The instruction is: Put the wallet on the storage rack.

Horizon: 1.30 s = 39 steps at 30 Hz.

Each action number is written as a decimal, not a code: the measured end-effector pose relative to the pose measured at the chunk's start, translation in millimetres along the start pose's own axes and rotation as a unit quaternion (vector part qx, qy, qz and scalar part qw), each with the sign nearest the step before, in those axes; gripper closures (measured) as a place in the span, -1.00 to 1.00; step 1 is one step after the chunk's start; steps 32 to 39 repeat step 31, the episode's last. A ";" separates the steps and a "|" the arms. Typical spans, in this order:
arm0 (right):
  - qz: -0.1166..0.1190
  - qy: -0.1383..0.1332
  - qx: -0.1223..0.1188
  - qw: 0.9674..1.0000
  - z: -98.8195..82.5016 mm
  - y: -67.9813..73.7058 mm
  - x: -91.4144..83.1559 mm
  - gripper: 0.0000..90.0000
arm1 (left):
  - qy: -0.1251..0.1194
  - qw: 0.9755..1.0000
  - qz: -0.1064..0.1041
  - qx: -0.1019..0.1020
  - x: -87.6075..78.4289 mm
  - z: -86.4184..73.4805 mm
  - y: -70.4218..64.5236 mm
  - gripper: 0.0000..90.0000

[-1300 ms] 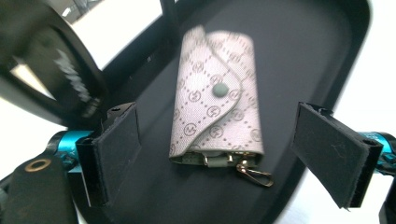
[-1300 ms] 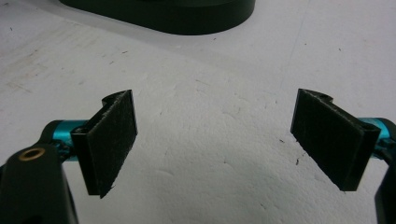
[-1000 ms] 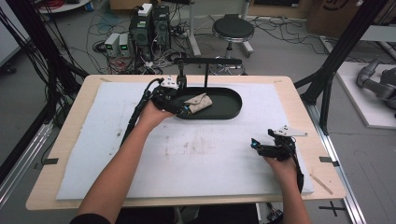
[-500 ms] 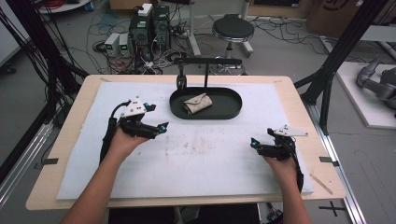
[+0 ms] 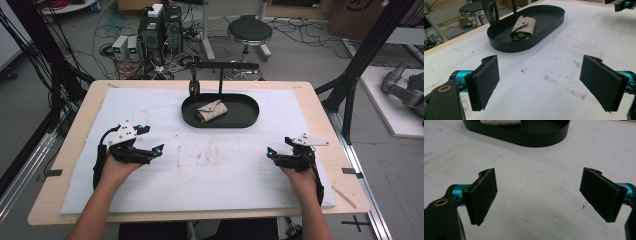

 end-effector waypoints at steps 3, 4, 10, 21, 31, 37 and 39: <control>0.000 0.001 -0.001 1.000 -0.3 -0.8 0.1 -0.67 | 0.003 1.000 -0.002 -0.002 0.7 -6.6 -3.7 -0.65; 0.000 0.002 0.000 1.000 -0.5 -0.9 0.9 -0.67 | 0.002 1.000 -0.003 -0.004 0.6 -7.5 -4.2 -0.65; -0.002 0.006 -0.001 1.000 -1.2 -0.3 2.6 -0.67 | -0.003 1.000 -0.006 -0.005 -0.3 -7.6 -6.3 -0.65; -0.003 0.008 -0.007 1.000 -1.4 2.5 3.3 -0.67 | 0.004 1.000 0.000 -0.005 -1.6 -12.2 -4.2 -0.65; -0.003 0.007 -0.005 1.000 -0.9 2.3 2.4 -0.67 | 0.011 1.000 -0.001 -0.005 -0.9 -15.0 -4.5 -0.65; -0.003 0.007 -0.005 1.000 -0.9 2.3 2.4 -0.67 | 0.011 1.000 -0.001 -0.005 -0.9 -15.0 -4.5 -0.65; -0.003 0.007 -0.005 1.000 -0.9 2.3 2.4 -0.67 | 0.011 1.000 -0.001 -0.005 -0.9 -15.0 -4.5 -0.65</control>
Point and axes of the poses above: each handheld gripper's, and its own axes: x roughly forward along the jaws, z roughly out of its top, y roughly to its left, the point moved 8 cm from there along x, roughly forward along the jaws, and after that the axes turned 14 degrees about x, right-handed, at the moved point
